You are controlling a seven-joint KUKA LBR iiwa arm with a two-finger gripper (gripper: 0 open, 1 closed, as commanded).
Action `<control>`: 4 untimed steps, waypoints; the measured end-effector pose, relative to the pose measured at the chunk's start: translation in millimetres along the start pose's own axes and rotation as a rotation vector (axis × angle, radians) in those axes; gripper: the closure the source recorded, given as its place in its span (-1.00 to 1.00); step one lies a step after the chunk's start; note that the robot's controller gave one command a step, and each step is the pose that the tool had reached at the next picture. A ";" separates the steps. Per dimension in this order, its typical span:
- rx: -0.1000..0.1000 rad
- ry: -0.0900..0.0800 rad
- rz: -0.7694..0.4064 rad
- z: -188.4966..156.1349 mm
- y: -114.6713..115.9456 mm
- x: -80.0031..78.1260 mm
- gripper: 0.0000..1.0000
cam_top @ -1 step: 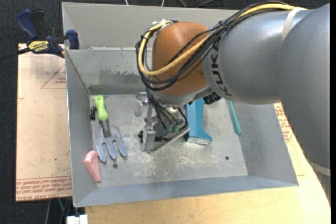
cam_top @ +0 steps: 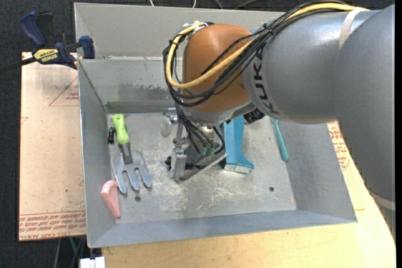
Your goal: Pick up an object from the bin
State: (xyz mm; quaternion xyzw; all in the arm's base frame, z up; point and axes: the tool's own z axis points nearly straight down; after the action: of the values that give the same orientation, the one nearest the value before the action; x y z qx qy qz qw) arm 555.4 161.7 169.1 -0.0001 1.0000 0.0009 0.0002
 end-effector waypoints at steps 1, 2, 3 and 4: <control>-0.003 -0.004 0.021 8.1 -6.4 -6.4 -1.00; -0.001 -0.003 -0.100 24.1 1.6 -13.4 -1.00; -0.002 -0.001 -0.003 26.2 -60.5 -11.7 -1.00; -0.004 -0.007 -0.019 78.1 -80.7 -36.7 -1.00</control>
Offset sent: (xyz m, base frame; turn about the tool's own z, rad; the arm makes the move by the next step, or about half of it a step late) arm 0.0158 0.0069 -0.0271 -0.1113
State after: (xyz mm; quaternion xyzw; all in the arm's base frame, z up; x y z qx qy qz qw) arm 592.1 81.1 90.9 -0.0094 0.9999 0.0031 0.0038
